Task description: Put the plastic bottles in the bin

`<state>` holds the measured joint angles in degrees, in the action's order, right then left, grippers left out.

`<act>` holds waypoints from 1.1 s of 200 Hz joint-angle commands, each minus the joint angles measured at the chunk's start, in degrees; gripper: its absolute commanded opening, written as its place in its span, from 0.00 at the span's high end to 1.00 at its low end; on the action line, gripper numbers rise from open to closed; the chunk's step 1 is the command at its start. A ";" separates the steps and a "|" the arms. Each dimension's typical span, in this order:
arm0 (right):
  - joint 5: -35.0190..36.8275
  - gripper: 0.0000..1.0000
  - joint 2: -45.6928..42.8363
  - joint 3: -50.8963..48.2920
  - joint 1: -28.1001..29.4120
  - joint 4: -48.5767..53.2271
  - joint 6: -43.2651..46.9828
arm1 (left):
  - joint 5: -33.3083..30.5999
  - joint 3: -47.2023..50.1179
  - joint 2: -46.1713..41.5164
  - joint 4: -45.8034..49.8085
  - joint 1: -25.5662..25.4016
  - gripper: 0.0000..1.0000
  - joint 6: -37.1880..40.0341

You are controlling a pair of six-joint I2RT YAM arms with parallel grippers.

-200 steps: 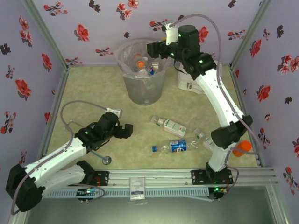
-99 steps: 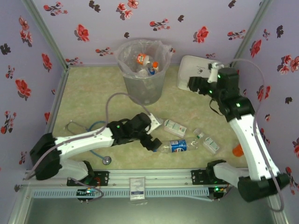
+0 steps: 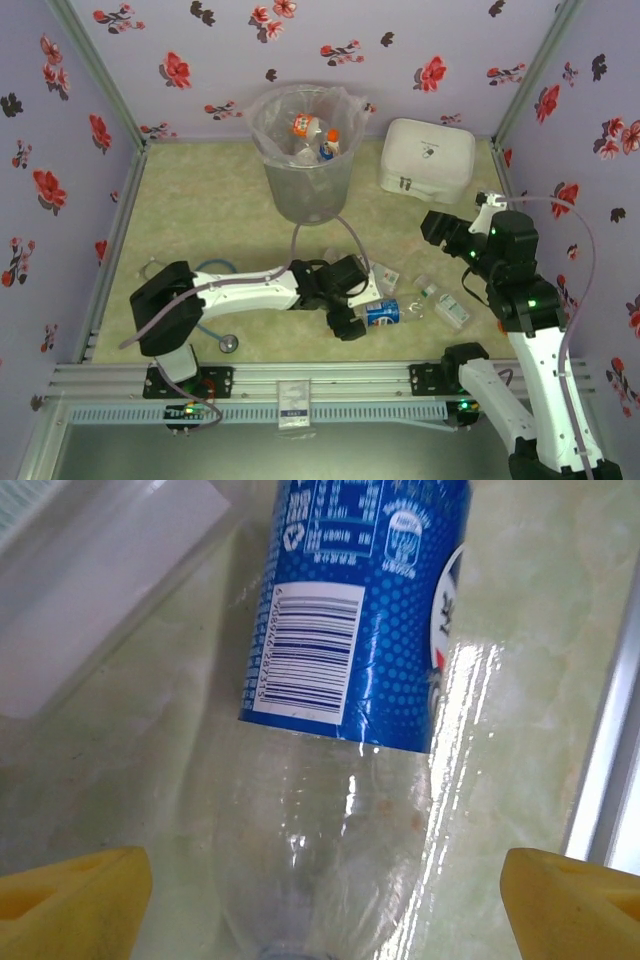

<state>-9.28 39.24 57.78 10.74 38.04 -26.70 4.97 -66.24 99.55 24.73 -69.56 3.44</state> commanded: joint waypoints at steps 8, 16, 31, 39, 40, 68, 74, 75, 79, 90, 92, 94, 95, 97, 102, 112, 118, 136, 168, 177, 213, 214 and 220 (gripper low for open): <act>-1.71 0.22 0.67 -0.18 -0.28 -0.59 -1.51 | -2.18 -2.67 3.46 3.09 -1.18 0.13 1.05; -1.84 0.22 0.92 -0.38 -0.24 -0.86 -1.51 | -2.57 -2.71 4.06 2.81 -1.31 0.16 0.74; -2.59 0.22 1.40 -0.95 -0.23 -2.17 -1.84 | -2.99 -2.91 5.03 2.69 -1.54 0.22 0.42; -3.25 0.22 1.61 -1.30 -0.21 -3.18 -2.18 | -3.20 -2.93 5.21 2.69 -1.62 0.26 0.25; -3.36 0.22 1.62 -1.37 -0.20 -3.30 -2.29 | -3.21 -2.89 5.21 2.69 -1.63 0.26 0.25; -4.17 0.22 2.66 -1.31 -0.25 -4.77 -2.59 | -3.30 -2.76 4.49 3.21 -1.66 0.39 0.97; -4.10 0.22 2.87 -1.27 -0.32 -4.74 -2.63 | -3.08 -2.69 4.14 3.30 -1.72 0.40 1.32; -4.09 0.22 2.86 -1.27 -0.26 -4.74 -2.64 | -3.06 -2.68 4.02 3.35 -1.72 0.41 1.40; -4.15 0.22 2.97 -1.31 -0.30 -4.81 -2.58 | -2.89 -2.55 3.72 3.39 -1.72 0.44 1.67; -4.26 0.22 3.05 -1.35 -0.30 -4.82 -2.69 | -2.86 -2.36 2.77 3.63 -1.72 0.49 2.23; -4.28 0.22 3.08 -1.40 -0.35 -4.86 -2.71 | -2.86 -2.33 2.58 3.72 -1.72 0.49 2.33; -4.33 0.22 3.09 -1.47 -0.32 -4.90 -2.74 | -2.86 -2.32 2.41 3.80 -1.72 0.50 2.44; -4.34 0.22 3.06 -1.46 -0.30 -4.90 -2.74 | -2.86 -2.32 2.27 3.86 -1.68 0.50 2.49; -4.34 0.22 3.06 -1.45 -0.27 -4.91 -2.70 | -2.86 -2.25 2.13 3.91 -1.66 0.50 2.57; -4.34 0.22 3.04 -1.53 -0.28 -4.91 -2.73 | -2.95 -2.15 1.68 4.08 -1.65 0.51 2.76; -4.34 0.22 3.04 -1.68 -0.27 -4.82 -2.72 | -3.16 -1.97 0.74 4.40 -1.57 0.51 2.97; -4.34 0.23 3.00 -1.70 -0.22 -4.82 -2.62 | -3.36 -1.81 0.16 4.60 -1.45 0.51 2.97; -4.77 0.23 3.05 -1.84 -0.28 -5.29 -2.72 | -4.15 -1.23 -1.92 5.06 -0.73 0.54 2.67; -6.29 0.23 3.18 -1.44 -0.29 -6.00 -2.90 | -5.34 2.47 -9.21 3.30 2.29 0.53 -0.03; -6.80 0.23 3.19 -1.53 -0.20 -6.29 -2.97 | -5.58 4.54 -12.20 1.41 3.87 0.53 -1.50; -12.71 0.17 4.59 -6.17 0.26 -11.56 -6.85 | -5.38 16.12 -23.78 -11.59 11.83 0.61 -10.69; -12.92 0.16 4.64 -6.48 0.30 -12.01 -7.26 | -5.40 16.44 -24.00 -11.96 12.00 0.61 -10.98; -13.81 0.16 4.70 -8.47 1.03 -15.21 -9.08 | -5.41 18.05 -25.42 -14.09 12.82 0.61 -12.37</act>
<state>-17.47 42.89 54.46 10.76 30.79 -30.33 0.43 -53.91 79.05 20.38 -60.03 -1.04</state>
